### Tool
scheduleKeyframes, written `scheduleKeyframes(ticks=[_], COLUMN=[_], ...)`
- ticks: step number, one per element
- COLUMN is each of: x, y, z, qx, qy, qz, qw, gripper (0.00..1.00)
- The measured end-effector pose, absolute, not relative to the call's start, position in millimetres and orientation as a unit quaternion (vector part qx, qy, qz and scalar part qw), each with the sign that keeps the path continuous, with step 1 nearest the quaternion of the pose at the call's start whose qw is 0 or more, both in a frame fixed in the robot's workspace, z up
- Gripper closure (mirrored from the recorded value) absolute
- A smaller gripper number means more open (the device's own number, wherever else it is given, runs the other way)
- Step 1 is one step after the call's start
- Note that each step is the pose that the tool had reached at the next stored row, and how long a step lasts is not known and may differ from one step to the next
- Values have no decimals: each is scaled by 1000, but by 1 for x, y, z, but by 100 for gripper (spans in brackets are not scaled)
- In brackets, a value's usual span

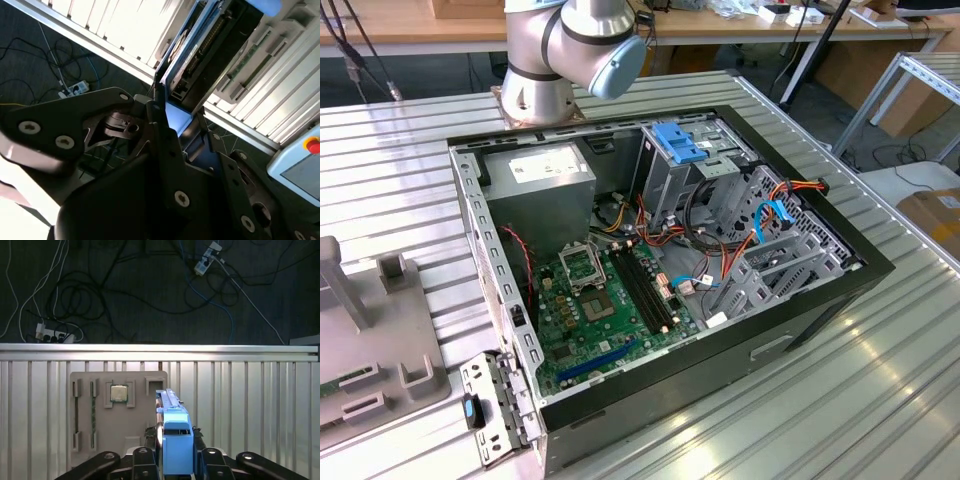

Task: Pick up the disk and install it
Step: 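Pick up the disk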

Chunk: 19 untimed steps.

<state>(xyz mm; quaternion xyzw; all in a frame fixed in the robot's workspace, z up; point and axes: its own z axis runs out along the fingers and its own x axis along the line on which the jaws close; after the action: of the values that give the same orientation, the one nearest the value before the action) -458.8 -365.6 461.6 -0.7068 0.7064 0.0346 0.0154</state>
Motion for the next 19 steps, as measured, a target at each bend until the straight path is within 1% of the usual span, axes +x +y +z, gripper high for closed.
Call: scheduleKeyframes(ticks=[2, 10, 19], x=[-459, -459, -459], y=[-366, -366, -366], z=[468, 470, 483], qx=[-707, -707, -707], qy=[706, 706, 706], qz=[35, 35, 35], qw=[15, 15, 15], gripper=[64, 64, 64])
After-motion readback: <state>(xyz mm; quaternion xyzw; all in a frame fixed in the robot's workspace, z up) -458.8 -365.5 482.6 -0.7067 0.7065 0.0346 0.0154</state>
